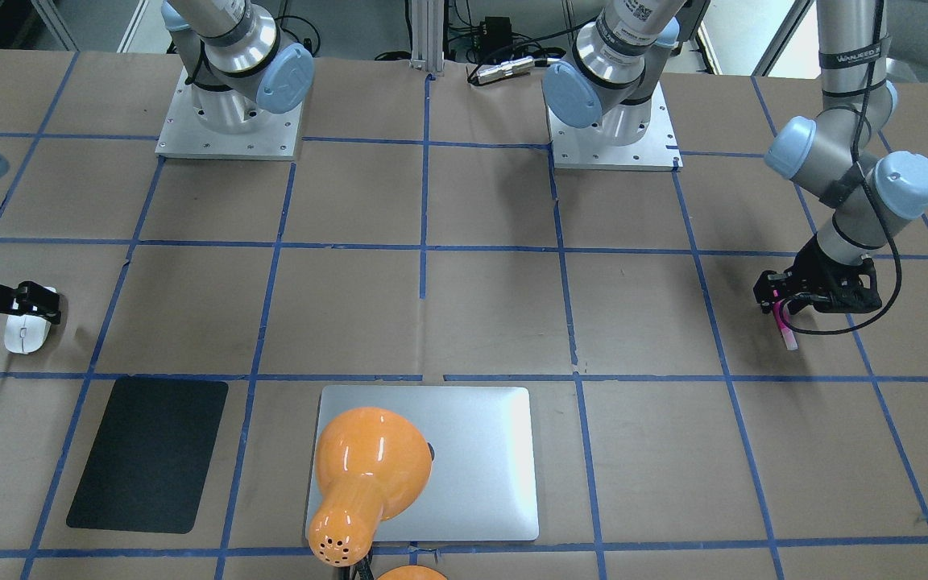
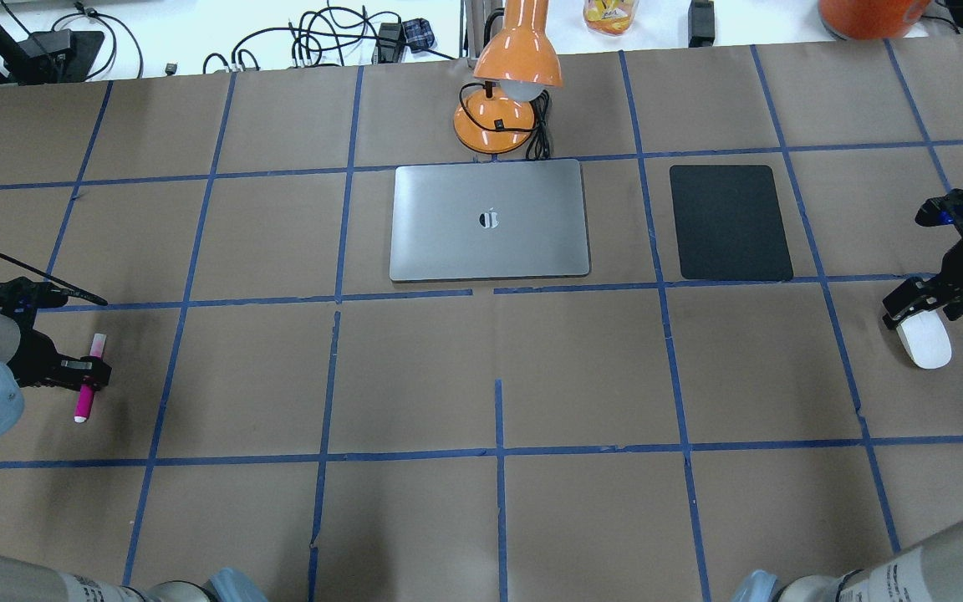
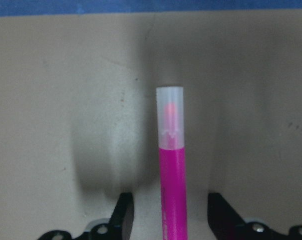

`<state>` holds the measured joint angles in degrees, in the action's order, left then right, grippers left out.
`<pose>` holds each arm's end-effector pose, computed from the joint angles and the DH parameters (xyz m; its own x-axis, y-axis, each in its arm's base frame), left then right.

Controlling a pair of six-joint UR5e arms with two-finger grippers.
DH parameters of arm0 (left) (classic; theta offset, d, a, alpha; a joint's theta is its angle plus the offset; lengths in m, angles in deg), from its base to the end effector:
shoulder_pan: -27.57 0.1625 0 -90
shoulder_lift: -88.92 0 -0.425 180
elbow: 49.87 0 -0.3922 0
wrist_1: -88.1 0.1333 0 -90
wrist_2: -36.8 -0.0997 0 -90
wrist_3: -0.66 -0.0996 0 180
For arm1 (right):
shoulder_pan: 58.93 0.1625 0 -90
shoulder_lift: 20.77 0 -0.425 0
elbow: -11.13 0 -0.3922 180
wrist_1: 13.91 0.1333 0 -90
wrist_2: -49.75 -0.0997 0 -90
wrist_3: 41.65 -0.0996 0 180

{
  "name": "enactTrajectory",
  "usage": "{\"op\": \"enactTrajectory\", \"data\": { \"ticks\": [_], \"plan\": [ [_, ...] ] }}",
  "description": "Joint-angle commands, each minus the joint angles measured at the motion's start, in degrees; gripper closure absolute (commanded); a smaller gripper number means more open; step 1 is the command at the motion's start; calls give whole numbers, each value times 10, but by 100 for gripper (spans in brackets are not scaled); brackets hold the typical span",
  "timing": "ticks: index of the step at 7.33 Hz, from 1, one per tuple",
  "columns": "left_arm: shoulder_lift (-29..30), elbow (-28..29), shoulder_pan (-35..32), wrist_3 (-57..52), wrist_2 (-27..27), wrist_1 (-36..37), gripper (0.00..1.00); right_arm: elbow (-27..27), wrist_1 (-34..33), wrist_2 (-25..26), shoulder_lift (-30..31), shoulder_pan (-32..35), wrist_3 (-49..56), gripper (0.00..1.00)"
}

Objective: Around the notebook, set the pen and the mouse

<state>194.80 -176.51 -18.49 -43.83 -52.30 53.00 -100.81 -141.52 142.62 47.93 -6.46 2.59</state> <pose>0.2212 -0.4239 0.1647 -0.9998 0.0096 -0.0179 0.0103 0.9991 -0.0406 -0.2208 -0.4981 0.1810 -0.9925 -0.1175 -0.0327 -0.1203 0.9872 0.1050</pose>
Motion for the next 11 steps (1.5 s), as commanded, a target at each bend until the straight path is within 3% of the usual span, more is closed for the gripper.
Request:
{"op": "enactTrajectory", "data": {
  "ticks": [1, 2, 3, 4, 5, 7, 10, 11],
  "plan": [
    [-4, -3, 0, 4, 1, -1, 100, 1, 0, -1, -8, 0, 1, 14],
    [-10, -1, -7, 11, 1, -9, 100, 1, -1, -1, -8, 0, -1, 15],
    [-27, -1, -19, 73, 2, -28, 100, 1, 0, 0, -8, 0, -3, 22],
    [-50, -2, -58, 167, 21, -53, 100, 1, 0, 1, -7, 0, -5, 37],
    [-73, -2, -118, 317, 23, -73, 100, 2, 0, 1, -7, 0, -5, 49],
    [-96, -4, -256, 590, 18, -85, 100, 5, 2, 5, -6, 0, -5, 63],
    [-77, 24, -471, 1000, 11, -82, 100, 33, 6, -1, 4, 13, -11, 62],
    [-74, 24, -537, 1133, 9, -81, 100, 51, 12, -3, 2, 38, -55, 62]
  ]
}}
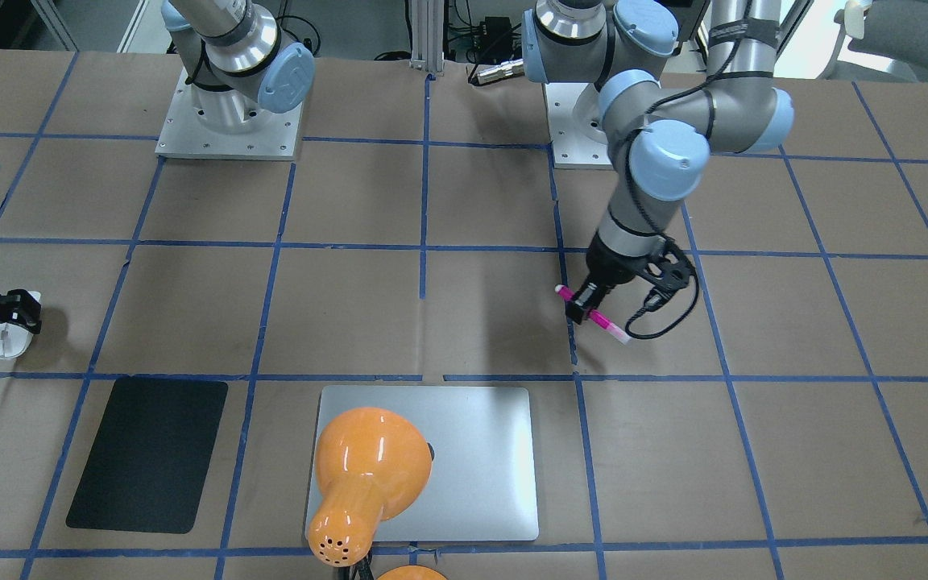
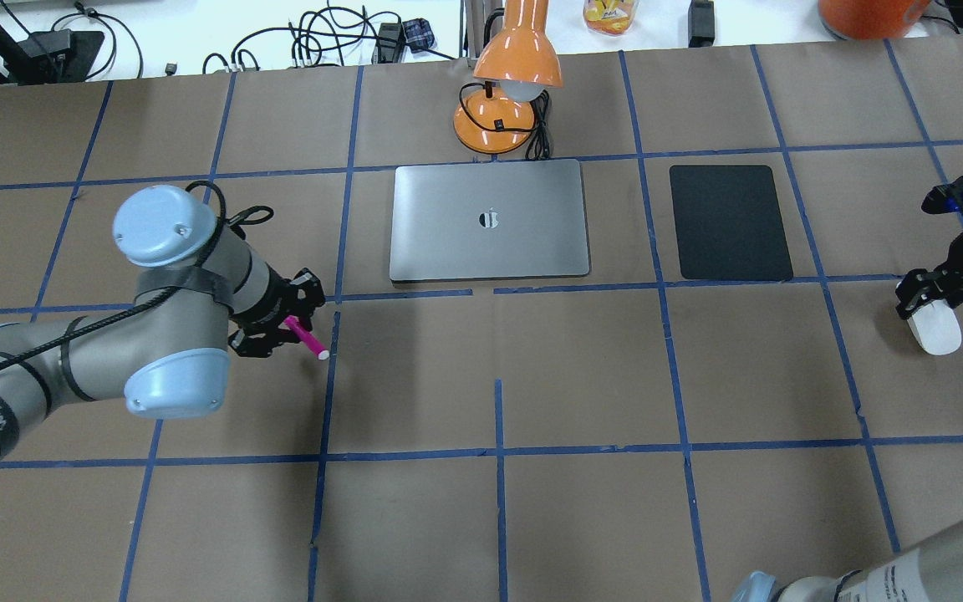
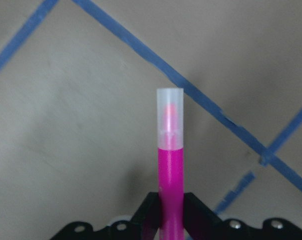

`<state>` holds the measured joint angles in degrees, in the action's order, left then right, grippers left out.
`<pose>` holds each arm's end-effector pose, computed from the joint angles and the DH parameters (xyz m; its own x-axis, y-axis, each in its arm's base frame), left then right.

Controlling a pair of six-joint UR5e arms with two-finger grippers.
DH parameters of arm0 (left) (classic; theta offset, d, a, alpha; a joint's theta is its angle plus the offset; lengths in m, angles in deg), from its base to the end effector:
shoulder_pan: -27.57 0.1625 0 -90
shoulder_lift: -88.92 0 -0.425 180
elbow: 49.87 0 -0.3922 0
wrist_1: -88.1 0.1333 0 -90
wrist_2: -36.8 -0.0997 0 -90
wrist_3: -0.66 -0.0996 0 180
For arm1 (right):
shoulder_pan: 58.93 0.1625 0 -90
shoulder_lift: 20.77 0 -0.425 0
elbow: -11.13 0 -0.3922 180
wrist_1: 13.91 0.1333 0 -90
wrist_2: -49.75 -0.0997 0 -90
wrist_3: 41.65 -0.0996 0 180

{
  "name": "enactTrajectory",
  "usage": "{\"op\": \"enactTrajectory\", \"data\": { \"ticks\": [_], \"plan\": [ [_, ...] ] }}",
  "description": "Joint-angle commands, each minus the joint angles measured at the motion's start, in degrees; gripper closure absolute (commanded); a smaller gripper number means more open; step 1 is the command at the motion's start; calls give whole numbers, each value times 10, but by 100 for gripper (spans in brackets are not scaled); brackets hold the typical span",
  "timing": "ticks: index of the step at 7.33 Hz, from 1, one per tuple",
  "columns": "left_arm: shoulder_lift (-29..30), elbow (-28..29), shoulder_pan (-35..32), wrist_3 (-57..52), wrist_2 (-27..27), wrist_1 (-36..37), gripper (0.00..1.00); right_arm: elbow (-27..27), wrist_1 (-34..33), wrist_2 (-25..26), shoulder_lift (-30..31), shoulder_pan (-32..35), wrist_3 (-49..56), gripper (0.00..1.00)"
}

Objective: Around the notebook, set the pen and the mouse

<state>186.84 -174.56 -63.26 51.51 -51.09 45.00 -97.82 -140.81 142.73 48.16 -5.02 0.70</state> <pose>-0.1435 -0.4520 0.2261 -0.6420 -0.7624 0.0812 -0.7657 0.6429 -0.0188 -0.2188 -0.5177 0.2021 -0.9939 -0.1105 0.0017 -0.1101 0.9911 0.0752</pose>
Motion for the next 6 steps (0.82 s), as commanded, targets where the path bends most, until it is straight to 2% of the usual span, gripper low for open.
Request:
{"op": "enactTrajectory", "data": {
  "ticks": [1, 2, 4, 6],
  "plan": [
    [10, 11, -141, 281, -6, -1, 100, 35, 4, -3, 0, 69, -78, 62],
    [24, 35, -165, 359, -39, -14, 100, 45, 3, -4, -5, 110, -140, 62],
    [73, 67, -223, 489, -41, -29, 100, 70, 2, -8, -19, 166, -239, 62],
    [131, 151, -275, 572, -39, -76, 100, 114, 3, -26, -50, 219, -327, 61]
  ]
}}
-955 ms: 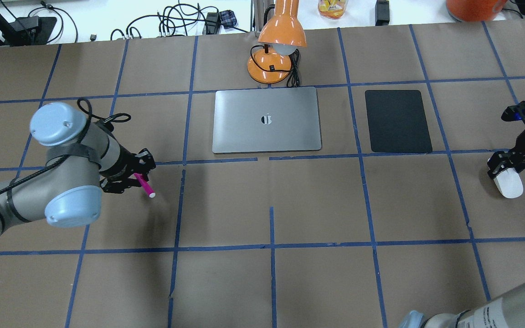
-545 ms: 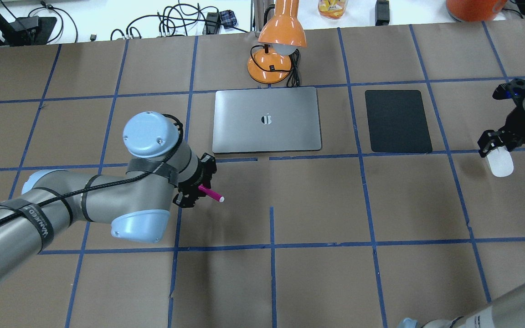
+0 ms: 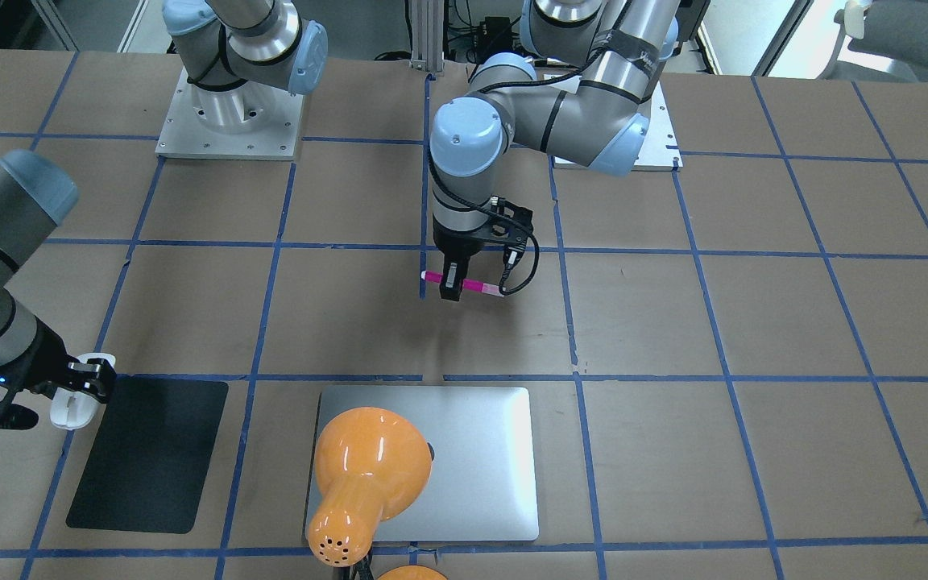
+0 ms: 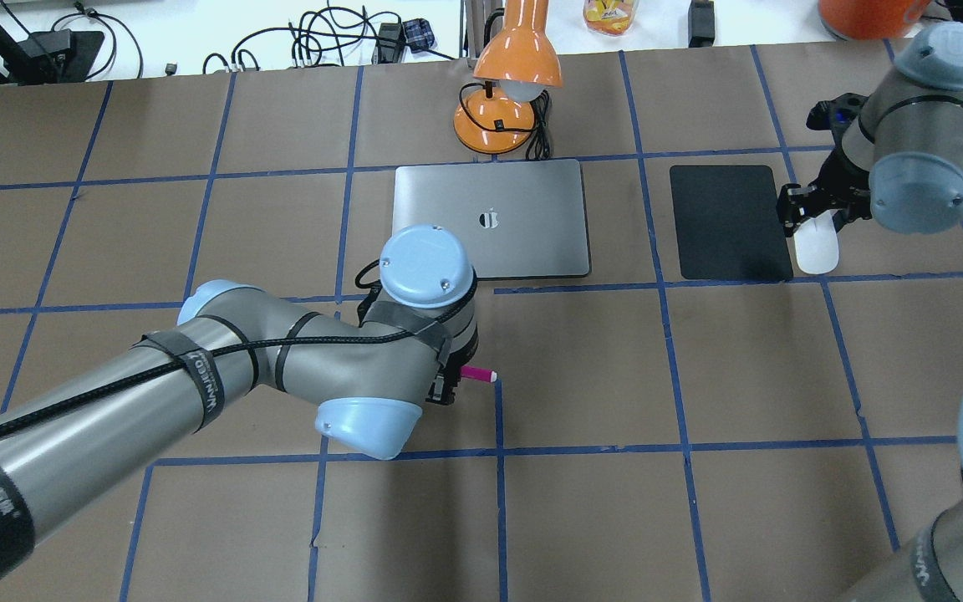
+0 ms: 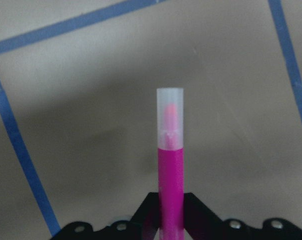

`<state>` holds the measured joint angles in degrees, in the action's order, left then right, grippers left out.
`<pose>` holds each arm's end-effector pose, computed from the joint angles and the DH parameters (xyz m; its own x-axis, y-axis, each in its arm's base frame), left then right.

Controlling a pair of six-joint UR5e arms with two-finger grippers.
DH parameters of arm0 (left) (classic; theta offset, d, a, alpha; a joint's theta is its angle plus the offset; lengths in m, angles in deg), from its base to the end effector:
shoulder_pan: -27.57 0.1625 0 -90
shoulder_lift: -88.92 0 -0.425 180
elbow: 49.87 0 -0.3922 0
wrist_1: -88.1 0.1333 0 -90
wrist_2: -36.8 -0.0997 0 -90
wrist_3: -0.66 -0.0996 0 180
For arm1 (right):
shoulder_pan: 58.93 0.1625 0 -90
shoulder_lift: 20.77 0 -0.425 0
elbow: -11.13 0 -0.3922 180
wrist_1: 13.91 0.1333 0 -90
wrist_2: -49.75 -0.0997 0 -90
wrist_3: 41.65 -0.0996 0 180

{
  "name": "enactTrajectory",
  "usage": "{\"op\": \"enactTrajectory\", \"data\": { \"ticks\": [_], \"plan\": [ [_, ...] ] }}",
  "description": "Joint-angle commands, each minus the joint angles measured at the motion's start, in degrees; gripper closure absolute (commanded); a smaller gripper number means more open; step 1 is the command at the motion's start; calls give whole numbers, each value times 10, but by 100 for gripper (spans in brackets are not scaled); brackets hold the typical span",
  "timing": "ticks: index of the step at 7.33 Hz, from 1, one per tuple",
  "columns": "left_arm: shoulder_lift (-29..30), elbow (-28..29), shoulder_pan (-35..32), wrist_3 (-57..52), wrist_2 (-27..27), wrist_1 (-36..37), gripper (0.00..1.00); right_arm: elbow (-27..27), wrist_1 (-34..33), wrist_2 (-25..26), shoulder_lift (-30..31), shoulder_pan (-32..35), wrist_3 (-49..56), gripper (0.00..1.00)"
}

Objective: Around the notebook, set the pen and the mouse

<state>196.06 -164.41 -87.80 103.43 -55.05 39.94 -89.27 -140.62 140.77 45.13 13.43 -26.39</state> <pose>-0.3395 -0.4124 0.2086 -0.2182 -0.9758 0.0099 -0.9755 0.2178 -0.0309 -0.0565 -0.6119 0.2326 -0.9987 0.0423 0.0273 0.0414 0.9986 -0.0325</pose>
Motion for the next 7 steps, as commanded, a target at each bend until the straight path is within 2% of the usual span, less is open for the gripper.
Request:
{"op": "enactTrajectory", "data": {
  "ticks": [1, 5, 6, 7],
  "plan": [
    [56, 68, -36, 56, -1, -33, 100, 46, 0, -7, -43, 55, -89, 61],
    [80, 74, -40, 53, -6, -26, 100, 71, -8, -30, -85, 62, -97, 60],
    [77, 76, -38, 46, -9, -30, 67, 71, -8, -30, -89, 62, -99, 59],
    [79, 75, -38, 39, -16, -26, 1, 71, -8, -30, -93, 62, -97, 57]
  ]
}}
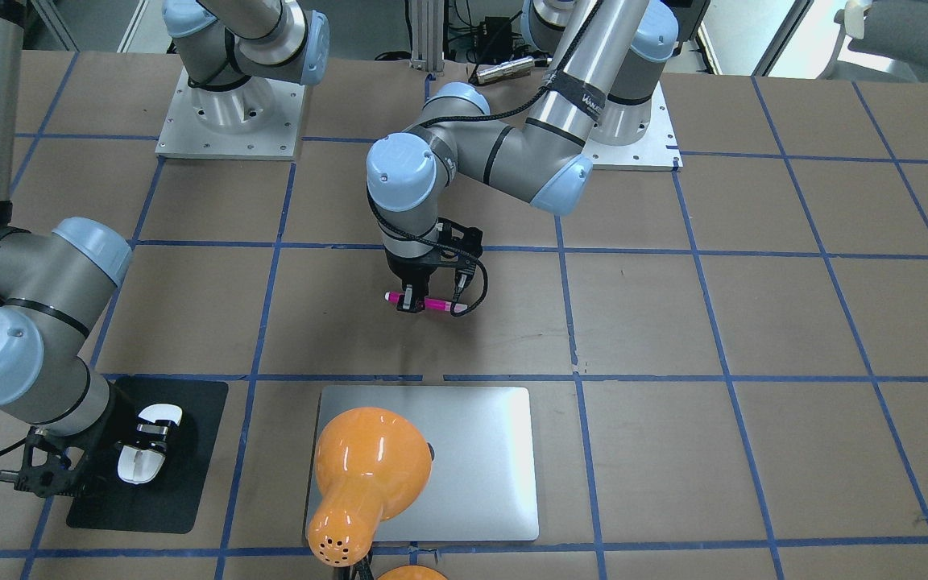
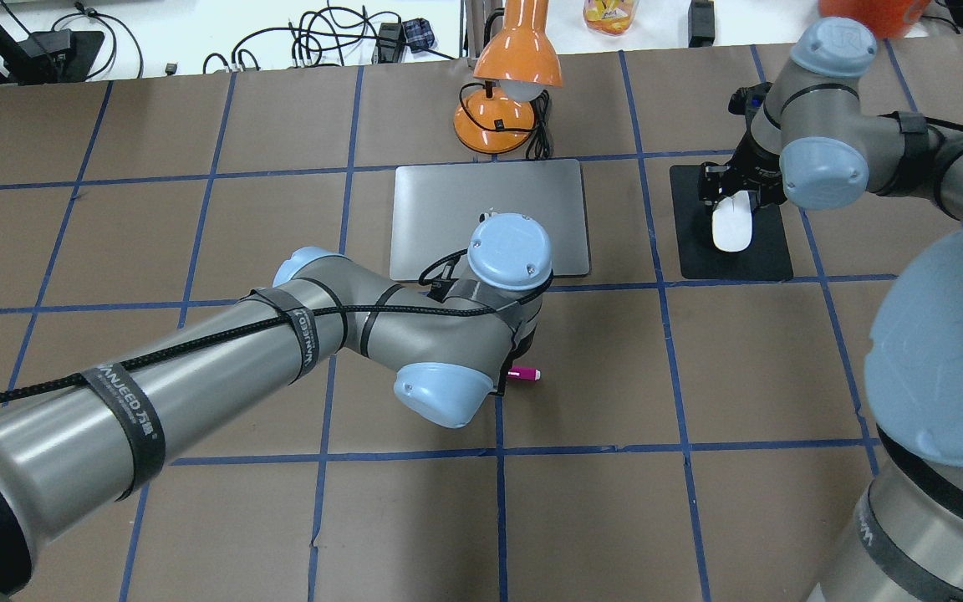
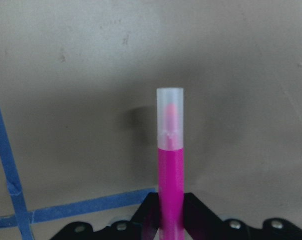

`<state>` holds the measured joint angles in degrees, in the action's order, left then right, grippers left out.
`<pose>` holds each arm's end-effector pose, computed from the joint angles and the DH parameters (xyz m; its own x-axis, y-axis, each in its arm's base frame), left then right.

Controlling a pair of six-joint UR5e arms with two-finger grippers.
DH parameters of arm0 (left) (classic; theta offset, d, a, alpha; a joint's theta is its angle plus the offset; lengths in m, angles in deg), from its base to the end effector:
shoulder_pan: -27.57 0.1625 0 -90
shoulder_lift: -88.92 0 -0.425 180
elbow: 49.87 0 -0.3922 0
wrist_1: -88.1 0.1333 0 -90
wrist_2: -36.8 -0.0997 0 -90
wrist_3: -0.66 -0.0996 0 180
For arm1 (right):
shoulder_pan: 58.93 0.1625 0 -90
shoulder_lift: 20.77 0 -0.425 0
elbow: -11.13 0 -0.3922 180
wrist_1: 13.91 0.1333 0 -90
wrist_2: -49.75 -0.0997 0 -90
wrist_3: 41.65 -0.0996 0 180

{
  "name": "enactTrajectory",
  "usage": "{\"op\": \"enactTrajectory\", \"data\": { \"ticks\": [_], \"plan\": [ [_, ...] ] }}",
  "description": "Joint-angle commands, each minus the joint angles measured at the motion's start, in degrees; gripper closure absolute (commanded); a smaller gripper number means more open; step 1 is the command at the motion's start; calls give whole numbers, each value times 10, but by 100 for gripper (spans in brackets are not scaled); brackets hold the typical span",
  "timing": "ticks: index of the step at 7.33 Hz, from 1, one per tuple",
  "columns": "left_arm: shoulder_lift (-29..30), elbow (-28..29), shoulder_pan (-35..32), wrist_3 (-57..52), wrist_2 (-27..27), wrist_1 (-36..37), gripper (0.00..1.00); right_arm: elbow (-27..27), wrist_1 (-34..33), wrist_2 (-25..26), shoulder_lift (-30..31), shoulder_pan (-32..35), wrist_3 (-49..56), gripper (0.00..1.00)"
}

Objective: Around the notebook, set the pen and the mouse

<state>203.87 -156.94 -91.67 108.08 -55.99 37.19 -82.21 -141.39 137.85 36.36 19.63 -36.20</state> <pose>-0.3881 -0.4304 0.1809 -0.2049 -0.9782 -0.0342 -0.9765 0.2067 -0.0617 0.0052 -0.6632 0.1905 -0.9941 0.1036 -0.0309 0.1043 0.9942 -0.0252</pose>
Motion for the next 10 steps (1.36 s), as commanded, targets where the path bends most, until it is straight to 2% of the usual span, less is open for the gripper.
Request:
{"op": "enactTrajectory", "data": {
  "ticks": [1, 2, 3, 4, 5, 6, 7, 8, 10],
  "plan": [
    [-13, 3, 3, -10, -6, -1, 0, 5, 0, 0, -6, 0, -2, 56],
    [-28, 5, 9, -57, -10, -6, 0, 10, 0, 0, -8, 0, 0, 49],
    [-53, 10, 20, -153, -23, -22, 0, 10, 0, 1, -9, 0, -2, 18],
    [-90, 32, 40, -242, -17, -94, 0, 10, 0, 0, -8, -1, 0, 0],
    [-123, 81, 69, -326, -5, -210, 2, 10, 2, -1, -4, -1, 0, 0],
    [-148, 121, 88, -476, 3, -285, 2, 17, 12, 2, 9, -2, -1, 0],
    [-174, 141, 113, -591, 2, -326, 3, 21, 59, 1, 49, -1, -2, 0],
    [-203, 144, 145, -706, 2, -344, 9, 24, 116, 1, 94, 1, -23, 0],
    [-260, 143, 211, -935, 2, -400, 8, 25, 237, 9, 182, 31, -68, 0]
  ]
}}
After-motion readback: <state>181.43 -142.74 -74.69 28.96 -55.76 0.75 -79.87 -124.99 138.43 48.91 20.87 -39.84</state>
